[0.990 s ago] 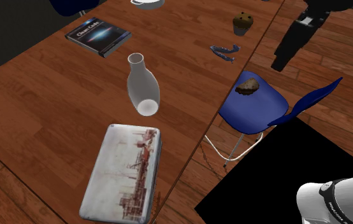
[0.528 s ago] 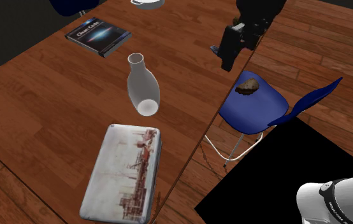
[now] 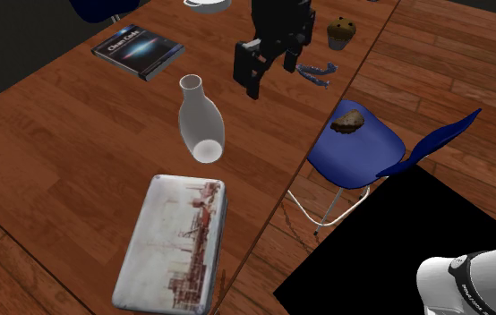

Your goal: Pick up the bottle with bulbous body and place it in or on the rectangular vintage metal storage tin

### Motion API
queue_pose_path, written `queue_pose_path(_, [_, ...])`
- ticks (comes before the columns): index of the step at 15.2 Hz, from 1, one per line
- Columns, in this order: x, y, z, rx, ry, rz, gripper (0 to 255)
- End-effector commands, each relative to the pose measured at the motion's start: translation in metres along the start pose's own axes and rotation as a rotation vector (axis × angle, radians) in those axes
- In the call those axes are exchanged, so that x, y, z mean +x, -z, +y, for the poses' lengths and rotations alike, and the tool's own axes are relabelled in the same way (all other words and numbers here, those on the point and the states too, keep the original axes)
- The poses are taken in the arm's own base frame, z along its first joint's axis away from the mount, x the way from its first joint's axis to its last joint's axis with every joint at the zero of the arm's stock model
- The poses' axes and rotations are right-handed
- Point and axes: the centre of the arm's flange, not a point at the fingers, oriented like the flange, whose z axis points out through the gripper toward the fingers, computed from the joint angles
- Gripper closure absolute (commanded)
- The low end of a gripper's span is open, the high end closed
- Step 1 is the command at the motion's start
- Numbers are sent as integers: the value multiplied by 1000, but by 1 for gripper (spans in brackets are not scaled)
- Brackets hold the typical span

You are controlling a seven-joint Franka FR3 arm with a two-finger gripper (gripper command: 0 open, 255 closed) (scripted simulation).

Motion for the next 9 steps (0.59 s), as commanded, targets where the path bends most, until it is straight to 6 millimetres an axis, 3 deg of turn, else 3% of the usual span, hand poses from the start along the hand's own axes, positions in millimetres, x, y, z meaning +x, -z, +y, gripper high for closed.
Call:
queue_pose_path(1, [22,-6,-13,2,-5,5,0])
queue_pose_path(9, [109,-30,-63,5,-21,21,0])
